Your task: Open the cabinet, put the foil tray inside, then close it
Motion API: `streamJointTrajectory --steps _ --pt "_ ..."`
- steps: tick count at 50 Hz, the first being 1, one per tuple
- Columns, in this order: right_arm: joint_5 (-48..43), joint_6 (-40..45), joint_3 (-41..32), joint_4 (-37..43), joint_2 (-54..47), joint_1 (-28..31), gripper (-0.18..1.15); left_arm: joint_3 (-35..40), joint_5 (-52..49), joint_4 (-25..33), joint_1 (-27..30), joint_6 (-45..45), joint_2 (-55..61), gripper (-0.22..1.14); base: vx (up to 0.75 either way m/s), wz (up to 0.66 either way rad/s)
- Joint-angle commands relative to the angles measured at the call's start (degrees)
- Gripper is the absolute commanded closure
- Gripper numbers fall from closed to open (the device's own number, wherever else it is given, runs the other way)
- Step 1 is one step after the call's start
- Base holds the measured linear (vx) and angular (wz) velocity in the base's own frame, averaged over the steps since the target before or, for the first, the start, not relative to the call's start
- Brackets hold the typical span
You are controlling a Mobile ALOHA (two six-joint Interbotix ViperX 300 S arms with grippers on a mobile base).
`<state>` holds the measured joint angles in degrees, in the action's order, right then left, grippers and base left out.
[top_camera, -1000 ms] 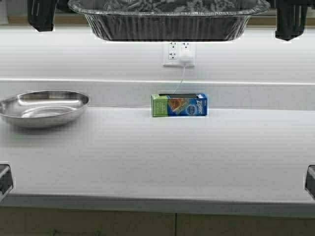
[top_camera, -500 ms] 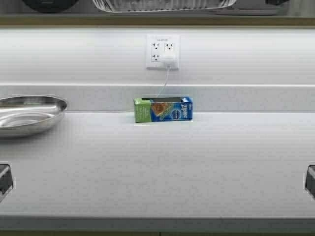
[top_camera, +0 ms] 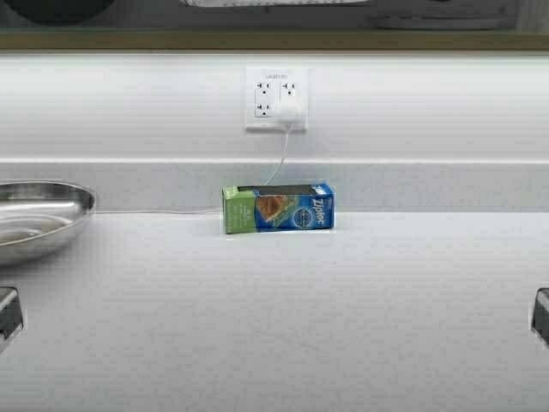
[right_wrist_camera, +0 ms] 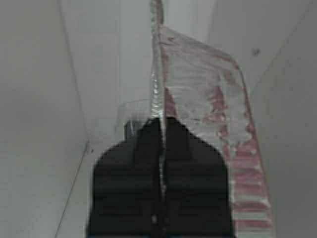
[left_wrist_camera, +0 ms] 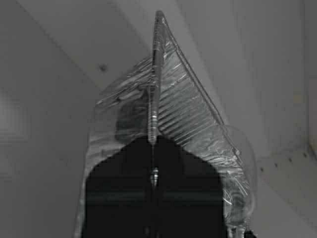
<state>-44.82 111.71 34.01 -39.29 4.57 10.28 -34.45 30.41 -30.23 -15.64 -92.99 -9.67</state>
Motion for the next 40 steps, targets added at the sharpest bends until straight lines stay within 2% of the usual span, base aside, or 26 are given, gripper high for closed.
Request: streamJointTrajectory --steps 1,7,30,35,40 --pt "-0.4 2.7 -4.0 -2.8 -1.3 1.2 0.89 2.8 0.0 0.3 -1.1 -1.4 1.8 0.88 0.12 0.02" --pt "-0.5 4.9 -5.2 -5.4 -3.1 1.2 0.89 2.5 -0.1 0.4 -1.0 -1.4 3.1 0.88 0.10 0.03" --pt "-0.5 4.3 -5.1 -5.4 -5.7 1.2 0.87 3.2 0.6 4.0 -1.0 -0.7 5.6 0.88 0.06 0.04" --pt "-1.3 2.9 -5.4 -5.4 -5.5 1.2 0.71 2.9 3.6 7.0 -1.0 1.6 5.6 0.80 0.01 0.02" --pt "-1.8 2.1 -5.4 -4.5 -5.1 1.2 0.37 2.5 7.7 11.6 -0.4 5.5 5.6 0.56 0.01 0.02"
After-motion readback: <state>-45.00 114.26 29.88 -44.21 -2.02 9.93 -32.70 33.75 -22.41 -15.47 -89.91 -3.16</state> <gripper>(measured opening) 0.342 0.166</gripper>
